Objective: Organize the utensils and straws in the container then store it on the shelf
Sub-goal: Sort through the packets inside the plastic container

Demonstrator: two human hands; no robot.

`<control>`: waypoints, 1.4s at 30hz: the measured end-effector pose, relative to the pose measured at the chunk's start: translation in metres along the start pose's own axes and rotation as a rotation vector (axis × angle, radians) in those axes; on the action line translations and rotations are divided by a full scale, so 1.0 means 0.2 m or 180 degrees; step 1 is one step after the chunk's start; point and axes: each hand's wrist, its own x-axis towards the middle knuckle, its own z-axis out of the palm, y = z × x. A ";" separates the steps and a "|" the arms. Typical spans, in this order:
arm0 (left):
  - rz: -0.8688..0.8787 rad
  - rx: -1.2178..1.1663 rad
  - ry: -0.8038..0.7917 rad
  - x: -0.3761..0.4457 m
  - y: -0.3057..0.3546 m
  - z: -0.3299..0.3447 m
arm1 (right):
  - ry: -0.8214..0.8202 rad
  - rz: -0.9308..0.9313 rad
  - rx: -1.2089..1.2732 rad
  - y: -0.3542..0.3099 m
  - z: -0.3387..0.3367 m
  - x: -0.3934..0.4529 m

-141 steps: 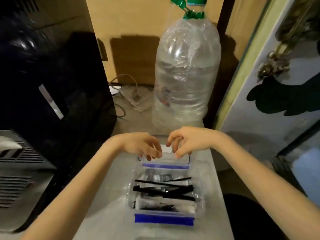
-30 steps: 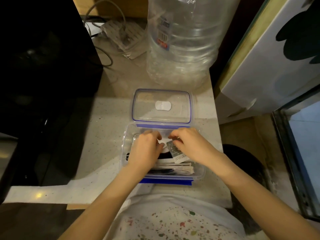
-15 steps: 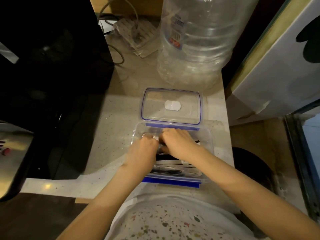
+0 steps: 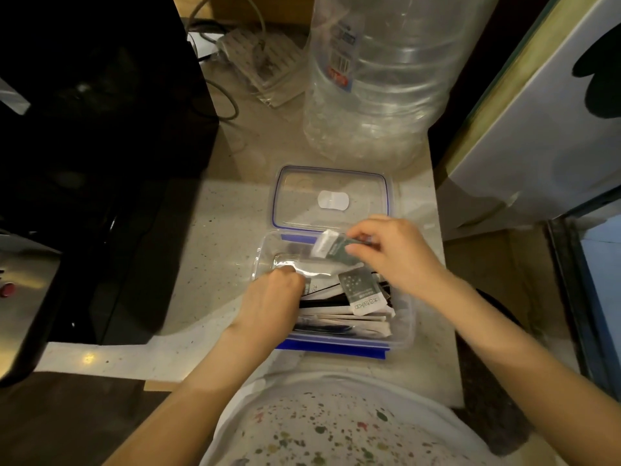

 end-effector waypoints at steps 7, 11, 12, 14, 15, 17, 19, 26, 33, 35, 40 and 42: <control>0.0247 -0.0215 -0.0028 0.09 -0.01 0.00 | -0.0692 0.0860 -0.0062 0.08 -0.20 -0.02; 0.0420 -0.0126 -0.0031 0.14 -0.01 -0.01 | -0.1045 0.1365 0.0100 0.06 -0.08 -0.02; 0.0427 -0.0141 -0.0041 0.15 -0.01 -0.01 | -0.1073 0.1418 0.0035 0.05 -0.05 -0.03; 0.0414 -0.0178 -0.0095 0.17 -0.01 -0.02 | -0.0991 0.1472 -0.0183 0.04 0.01 -0.06; 0.0401 -0.0166 -0.0115 0.17 -0.01 -0.01 | -0.0922 0.1484 -0.0300 0.04 0.03 -0.06; 0.0395 -0.0054 -0.0103 0.17 0.00 0.00 | -0.0790 0.1481 -0.0570 0.03 0.06 -0.07; 0.0431 0.0092 -0.0079 0.18 0.00 0.01 | -0.0718 0.1481 -0.0864 0.01 0.08 -0.07; 0.0609 0.0231 -0.0176 0.19 -0.01 0.01 | -0.0688 0.1275 -0.1409 -0.05 0.10 -0.09; 0.0679 0.0131 0.0180 0.14 -0.04 -0.11 | -0.0835 0.1076 -0.1003 -0.01 0.09 -0.11; 0.0577 -0.0192 0.0443 0.13 -0.04 -0.18 | -0.0839 0.1144 -0.0835 0.00 0.07 -0.10; 0.0512 -0.1137 0.0831 0.13 0.04 -0.24 | -0.1034 0.1361 -0.0425 0.04 0.02 -0.10; 0.0511 -0.1469 0.0769 0.14 0.09 -0.22 | -0.1011 0.1411 -0.0171 0.06 0.00 -0.11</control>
